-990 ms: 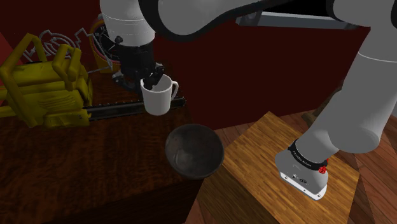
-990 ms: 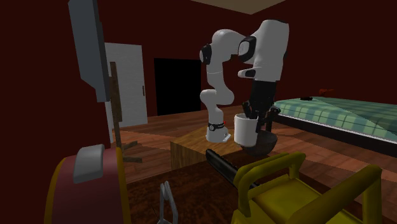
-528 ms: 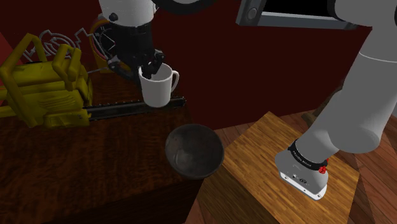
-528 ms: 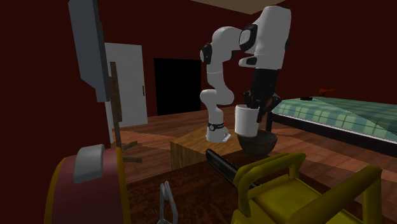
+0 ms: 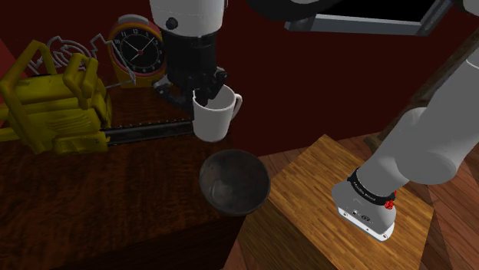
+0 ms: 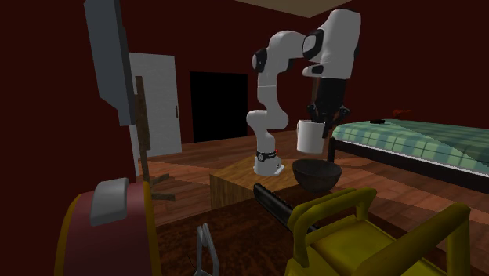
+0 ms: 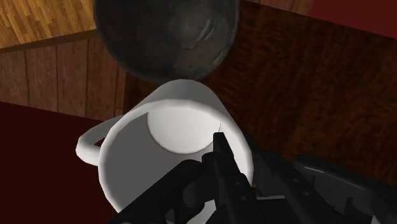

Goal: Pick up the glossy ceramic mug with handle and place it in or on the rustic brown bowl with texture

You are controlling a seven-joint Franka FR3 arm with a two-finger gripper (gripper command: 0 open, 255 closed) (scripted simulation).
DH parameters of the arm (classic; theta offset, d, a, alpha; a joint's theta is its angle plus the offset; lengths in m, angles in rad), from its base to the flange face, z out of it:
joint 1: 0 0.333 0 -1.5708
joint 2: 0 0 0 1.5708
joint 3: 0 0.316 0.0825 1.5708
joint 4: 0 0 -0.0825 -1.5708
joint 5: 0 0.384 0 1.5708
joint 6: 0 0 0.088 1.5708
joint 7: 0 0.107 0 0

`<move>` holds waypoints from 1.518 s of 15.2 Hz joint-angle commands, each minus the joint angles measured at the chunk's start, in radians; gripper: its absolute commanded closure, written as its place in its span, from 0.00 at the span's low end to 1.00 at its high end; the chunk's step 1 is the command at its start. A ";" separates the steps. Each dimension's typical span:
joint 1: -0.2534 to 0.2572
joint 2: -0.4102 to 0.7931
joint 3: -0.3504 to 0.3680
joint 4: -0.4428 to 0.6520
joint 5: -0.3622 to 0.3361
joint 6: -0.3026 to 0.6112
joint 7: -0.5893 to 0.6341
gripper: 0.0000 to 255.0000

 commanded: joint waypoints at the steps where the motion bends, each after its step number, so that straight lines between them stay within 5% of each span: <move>1: -0.006 -0.086 0.003 -0.075 0.058 0.012 -0.013 1.00; 7: 0.039 -0.309 -0.003 -0.230 0.205 -0.007 -0.024 1.00; 23: 0.042 -0.268 0.029 -0.413 0.188 0.208 0.008 1.00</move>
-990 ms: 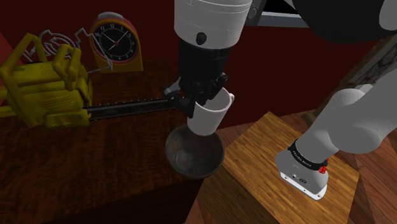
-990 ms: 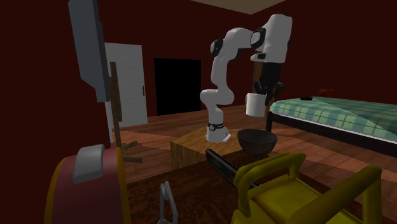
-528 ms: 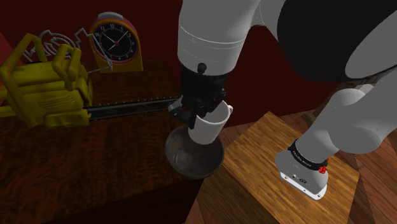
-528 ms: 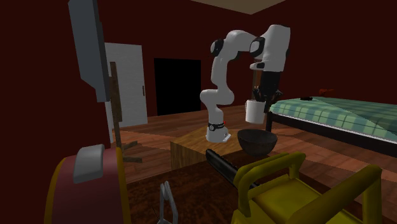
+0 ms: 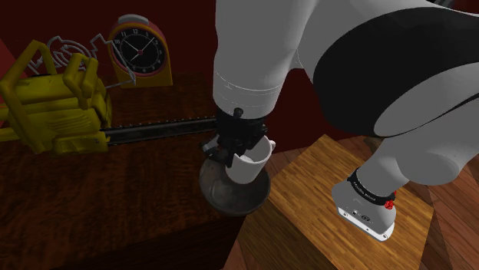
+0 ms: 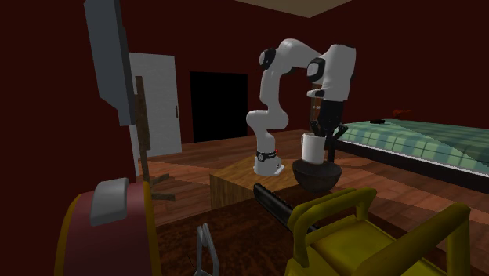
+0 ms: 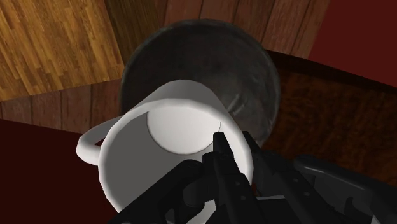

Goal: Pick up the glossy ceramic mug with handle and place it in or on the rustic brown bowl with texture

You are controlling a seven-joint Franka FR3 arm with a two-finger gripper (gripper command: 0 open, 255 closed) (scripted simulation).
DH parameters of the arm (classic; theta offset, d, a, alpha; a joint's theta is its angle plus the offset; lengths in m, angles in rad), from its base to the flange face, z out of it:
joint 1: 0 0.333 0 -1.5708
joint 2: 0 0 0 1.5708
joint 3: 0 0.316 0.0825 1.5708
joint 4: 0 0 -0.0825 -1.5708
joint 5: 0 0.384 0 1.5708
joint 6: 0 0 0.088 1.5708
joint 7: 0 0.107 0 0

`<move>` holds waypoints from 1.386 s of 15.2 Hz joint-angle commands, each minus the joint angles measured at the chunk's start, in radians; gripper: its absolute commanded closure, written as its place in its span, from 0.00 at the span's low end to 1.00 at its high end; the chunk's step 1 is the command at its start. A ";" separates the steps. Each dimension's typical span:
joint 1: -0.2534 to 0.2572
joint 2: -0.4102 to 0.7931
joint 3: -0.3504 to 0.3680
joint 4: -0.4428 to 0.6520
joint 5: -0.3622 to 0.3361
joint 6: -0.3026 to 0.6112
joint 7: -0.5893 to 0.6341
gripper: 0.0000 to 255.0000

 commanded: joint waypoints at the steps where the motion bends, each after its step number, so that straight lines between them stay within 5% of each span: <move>1: -0.001 0.013 0.007 -0.019 -0.007 0.030 0.008 1.00; 9: -0.002 0.017 0.009 -0.026 -0.010 0.040 0.011 1.00; 10: -0.002 0.017 0.009 -0.026 -0.010 0.040 0.011 0.00; 15: -0.002 0.017 0.009 -0.026 -0.010 0.040 0.011 0.00; 21: 0.002 -0.017 -0.007 0.076 0.008 -0.089 -0.004 0.00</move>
